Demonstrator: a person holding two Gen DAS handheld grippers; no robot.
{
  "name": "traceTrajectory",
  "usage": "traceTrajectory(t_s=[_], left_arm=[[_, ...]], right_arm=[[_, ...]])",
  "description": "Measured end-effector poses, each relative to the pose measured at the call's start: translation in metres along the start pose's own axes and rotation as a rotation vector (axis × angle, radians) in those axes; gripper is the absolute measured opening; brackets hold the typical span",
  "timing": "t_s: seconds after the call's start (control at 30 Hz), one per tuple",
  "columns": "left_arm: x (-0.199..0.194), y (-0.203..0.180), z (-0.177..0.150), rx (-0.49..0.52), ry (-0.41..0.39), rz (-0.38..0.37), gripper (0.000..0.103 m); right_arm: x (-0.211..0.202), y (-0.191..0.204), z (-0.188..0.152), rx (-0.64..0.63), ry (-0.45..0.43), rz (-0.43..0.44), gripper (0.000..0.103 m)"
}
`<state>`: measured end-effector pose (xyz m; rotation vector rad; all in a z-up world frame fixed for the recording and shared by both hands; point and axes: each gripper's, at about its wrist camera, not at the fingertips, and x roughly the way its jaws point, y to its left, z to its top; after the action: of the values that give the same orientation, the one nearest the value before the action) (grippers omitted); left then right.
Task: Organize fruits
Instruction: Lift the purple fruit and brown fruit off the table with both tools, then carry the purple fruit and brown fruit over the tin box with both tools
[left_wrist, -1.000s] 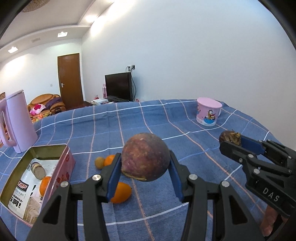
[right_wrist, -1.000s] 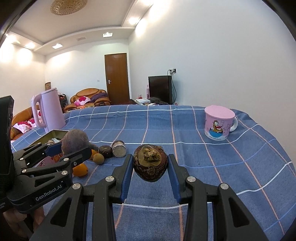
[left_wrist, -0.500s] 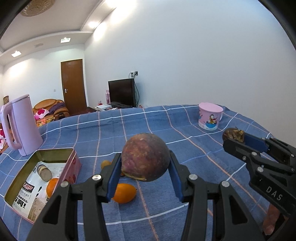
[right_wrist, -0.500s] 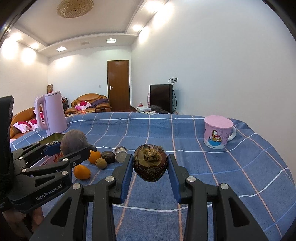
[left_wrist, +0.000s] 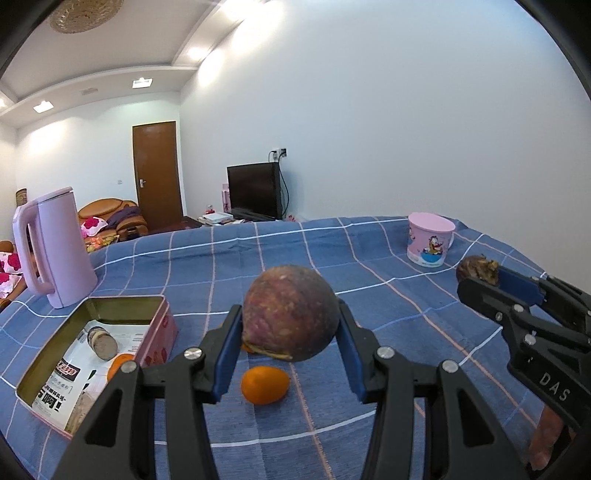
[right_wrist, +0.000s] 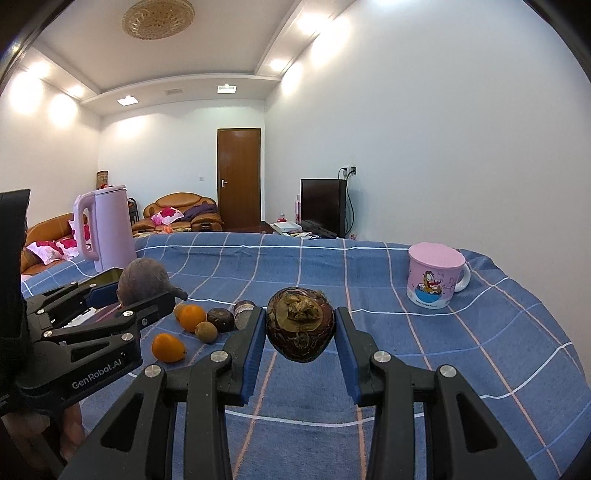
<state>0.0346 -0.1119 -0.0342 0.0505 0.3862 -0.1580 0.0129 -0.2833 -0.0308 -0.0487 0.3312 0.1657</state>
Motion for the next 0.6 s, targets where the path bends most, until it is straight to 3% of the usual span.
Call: traceTrajectory(t_s=[0.6], left_arm=[[-0.005,0.039,0.000,-0.056,0.027,0.041,0.051]], right_arm=[[0.016,0.036,0.015,-0.022,0.008,0.094,0.039]])
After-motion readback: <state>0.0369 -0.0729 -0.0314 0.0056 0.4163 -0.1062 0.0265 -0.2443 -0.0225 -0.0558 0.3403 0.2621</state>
